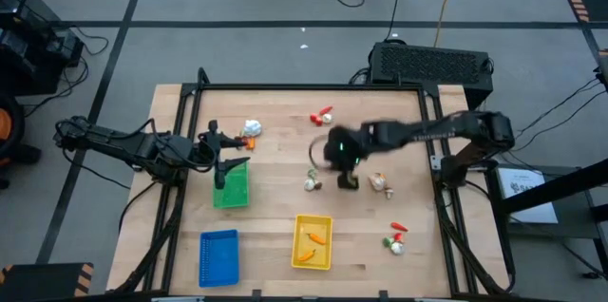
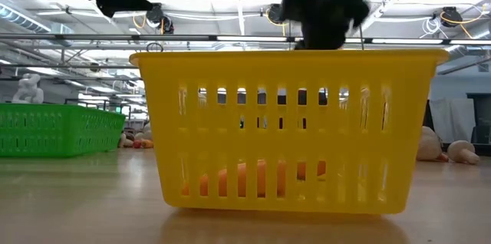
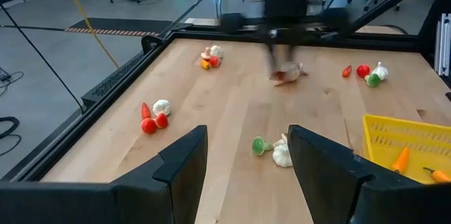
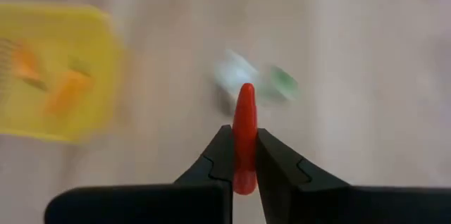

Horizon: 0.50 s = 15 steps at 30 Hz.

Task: Sort produce into baskets
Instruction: Put the red chili pepper into the yellow basket

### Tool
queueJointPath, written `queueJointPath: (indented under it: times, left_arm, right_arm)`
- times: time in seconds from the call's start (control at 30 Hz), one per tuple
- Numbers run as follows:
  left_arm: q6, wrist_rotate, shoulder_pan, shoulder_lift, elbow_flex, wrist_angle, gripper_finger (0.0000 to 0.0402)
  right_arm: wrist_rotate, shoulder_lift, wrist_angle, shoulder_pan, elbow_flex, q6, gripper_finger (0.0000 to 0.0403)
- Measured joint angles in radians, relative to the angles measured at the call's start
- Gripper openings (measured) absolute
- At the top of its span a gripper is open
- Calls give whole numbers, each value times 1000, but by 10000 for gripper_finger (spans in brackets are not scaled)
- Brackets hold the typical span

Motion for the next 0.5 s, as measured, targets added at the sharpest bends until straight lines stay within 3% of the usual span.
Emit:
queueJointPath:
  times: [0.27,0.5]
  left_arm:
    - [-22,1,0,39,0,0,205]
    - [-53,3,0,70,0,19,205]
  right_arm:
    - [1,28,267,267,2,114,29]
    - [4,112,402,350,2,115,29]
